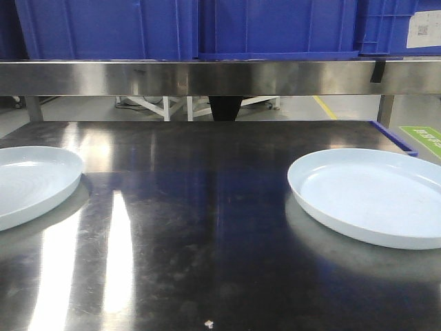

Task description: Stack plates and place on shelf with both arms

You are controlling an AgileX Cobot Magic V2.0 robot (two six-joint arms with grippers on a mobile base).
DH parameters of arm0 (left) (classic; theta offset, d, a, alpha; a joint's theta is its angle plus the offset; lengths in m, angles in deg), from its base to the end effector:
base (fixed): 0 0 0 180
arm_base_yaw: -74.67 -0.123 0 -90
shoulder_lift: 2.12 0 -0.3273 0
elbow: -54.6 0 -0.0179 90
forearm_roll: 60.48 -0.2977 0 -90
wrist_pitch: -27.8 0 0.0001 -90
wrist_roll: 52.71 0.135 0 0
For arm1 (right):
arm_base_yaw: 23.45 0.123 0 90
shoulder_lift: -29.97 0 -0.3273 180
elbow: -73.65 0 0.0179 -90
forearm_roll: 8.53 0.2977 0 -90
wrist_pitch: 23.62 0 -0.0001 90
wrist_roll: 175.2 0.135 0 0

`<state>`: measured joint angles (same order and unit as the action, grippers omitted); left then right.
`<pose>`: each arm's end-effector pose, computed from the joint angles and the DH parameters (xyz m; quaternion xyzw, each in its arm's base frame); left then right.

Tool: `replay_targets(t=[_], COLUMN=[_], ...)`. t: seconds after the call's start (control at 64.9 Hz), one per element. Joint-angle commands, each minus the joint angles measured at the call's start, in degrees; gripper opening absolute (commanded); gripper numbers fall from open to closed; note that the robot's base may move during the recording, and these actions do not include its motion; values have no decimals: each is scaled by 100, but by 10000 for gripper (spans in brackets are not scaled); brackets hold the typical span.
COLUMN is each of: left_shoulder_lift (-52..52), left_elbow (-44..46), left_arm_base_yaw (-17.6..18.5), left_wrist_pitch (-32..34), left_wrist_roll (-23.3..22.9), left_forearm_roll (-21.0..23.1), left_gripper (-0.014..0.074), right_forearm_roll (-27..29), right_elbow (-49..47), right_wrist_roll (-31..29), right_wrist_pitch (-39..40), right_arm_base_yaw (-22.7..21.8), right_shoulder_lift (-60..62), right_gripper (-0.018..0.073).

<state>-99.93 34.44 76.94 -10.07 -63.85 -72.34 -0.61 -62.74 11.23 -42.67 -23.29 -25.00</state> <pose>0.3722 0.0023 0.2018 -0.0089 0.9749 0.0542 0.2160 0.2288 0.0067 0.3020 0.0908 0.8498 0.0827 0.5127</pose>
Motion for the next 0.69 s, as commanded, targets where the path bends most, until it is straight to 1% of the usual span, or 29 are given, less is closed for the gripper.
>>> replay_targets(t=[0.0,0.108,0.678], left_shoulder_lift=[189,189,189], left_elbow=[180,180,180], left_arm_base_yaw=[-59,-154,-154], left_wrist_pitch=[207,207,207], left_wrist_roll=[-60,-60,-60], left_forearm_roll=[-60,-44,-47], left_gripper=[526,526,526], right_forearm_roll=[-18,-18,-18], right_elbow=[-233,-233,-233], right_wrist_roll=[-21,-21,-21], right_wrist_pitch=[430,430,430], right_arm_base_yaw=[-28,-28,-28], right_shoulder_lift=[11,11,11], right_gripper=[557,557,557])
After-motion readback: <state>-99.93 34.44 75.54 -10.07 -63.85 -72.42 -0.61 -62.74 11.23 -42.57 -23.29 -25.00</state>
